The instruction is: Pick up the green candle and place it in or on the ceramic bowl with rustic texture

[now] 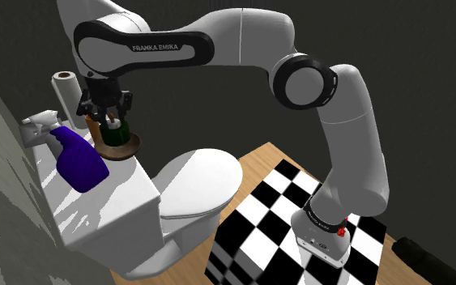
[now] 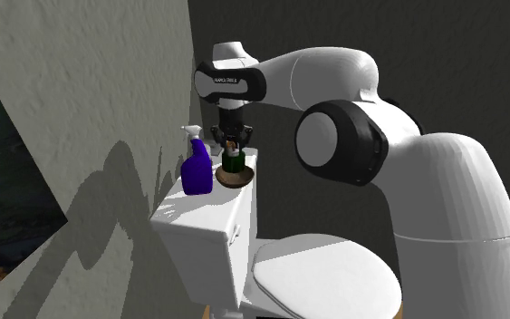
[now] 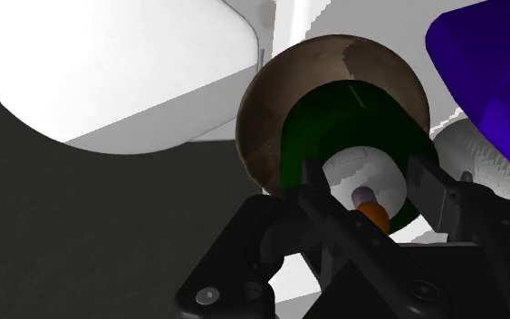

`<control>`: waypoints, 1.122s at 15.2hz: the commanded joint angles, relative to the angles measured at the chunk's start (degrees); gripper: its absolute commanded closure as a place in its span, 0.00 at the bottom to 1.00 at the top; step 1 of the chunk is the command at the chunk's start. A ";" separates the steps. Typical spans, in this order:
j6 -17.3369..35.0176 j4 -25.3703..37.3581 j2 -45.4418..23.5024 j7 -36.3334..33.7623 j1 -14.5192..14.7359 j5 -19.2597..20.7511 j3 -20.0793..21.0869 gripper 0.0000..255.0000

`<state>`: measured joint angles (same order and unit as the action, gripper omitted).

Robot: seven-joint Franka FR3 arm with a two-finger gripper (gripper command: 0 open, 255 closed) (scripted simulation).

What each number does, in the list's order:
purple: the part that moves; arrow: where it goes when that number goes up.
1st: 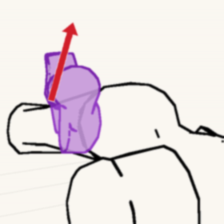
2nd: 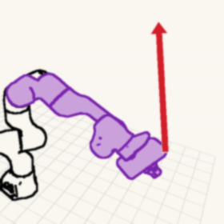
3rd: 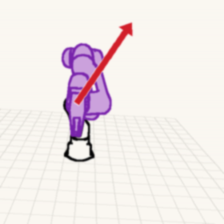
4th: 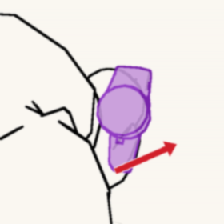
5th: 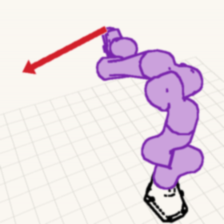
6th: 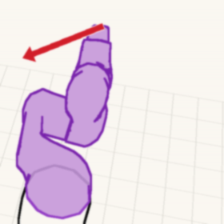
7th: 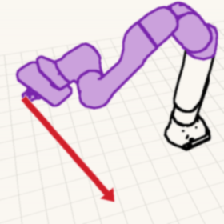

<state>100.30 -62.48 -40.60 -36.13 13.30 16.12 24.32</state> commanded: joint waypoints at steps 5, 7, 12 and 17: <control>3.30 -3.18 -0.17 -0.32 -0.51 0.19 -0.11 1.00; 3.30 -3.17 -0.17 -0.32 -0.51 0.19 -0.11 1.00; 3.30 -3.18 -0.17 -0.32 -0.51 0.19 -0.11 0.00; 3.30 -3.18 -0.17 -0.31 -0.52 0.19 -0.11 0.00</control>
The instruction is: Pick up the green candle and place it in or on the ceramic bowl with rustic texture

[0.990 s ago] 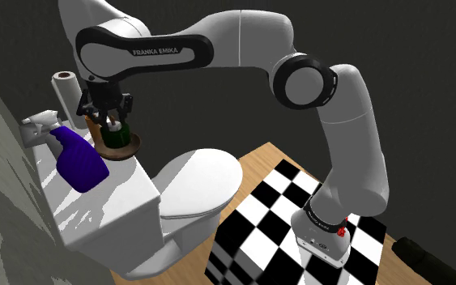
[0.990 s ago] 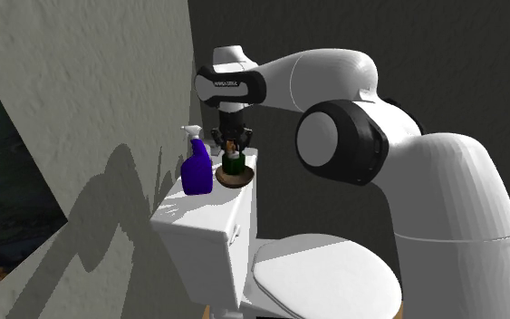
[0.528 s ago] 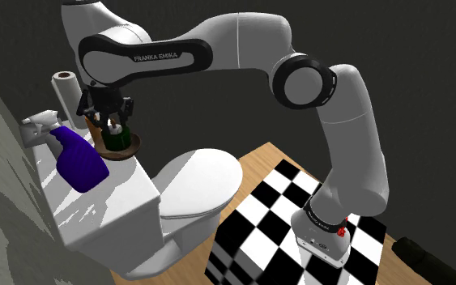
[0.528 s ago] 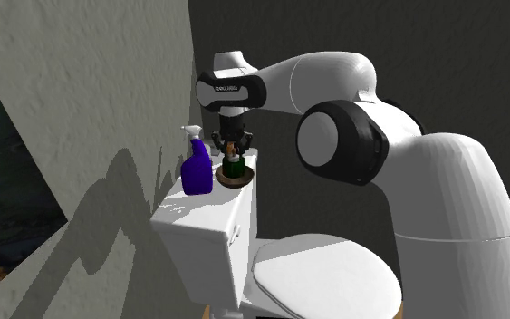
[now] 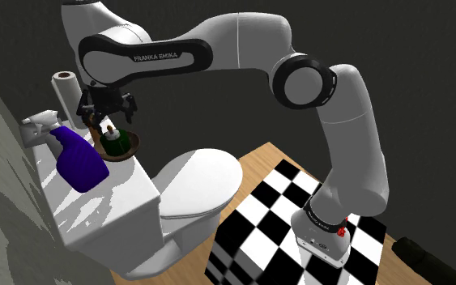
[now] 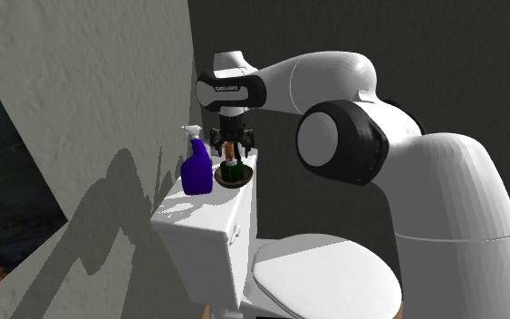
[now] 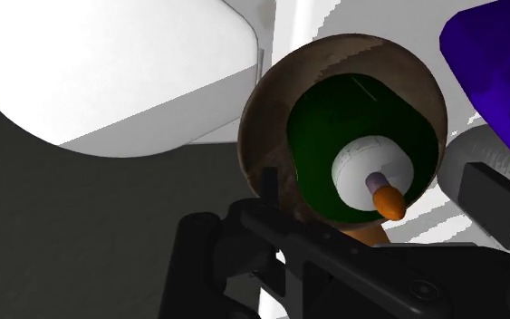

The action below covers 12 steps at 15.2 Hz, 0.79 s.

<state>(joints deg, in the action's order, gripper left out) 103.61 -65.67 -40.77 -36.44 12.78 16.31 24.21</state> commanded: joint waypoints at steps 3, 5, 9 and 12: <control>-5.71 5.82 0.09 0.58 0.96 -0.26 0.13 0.00; -7.36 7.72 -0.10 0.75 1.32 -0.26 0.12 0.00; -7.36 7.72 -0.10 0.75 1.32 -0.26 0.12 0.00; -7.36 7.72 -0.10 0.75 1.32 -0.26 0.12 0.00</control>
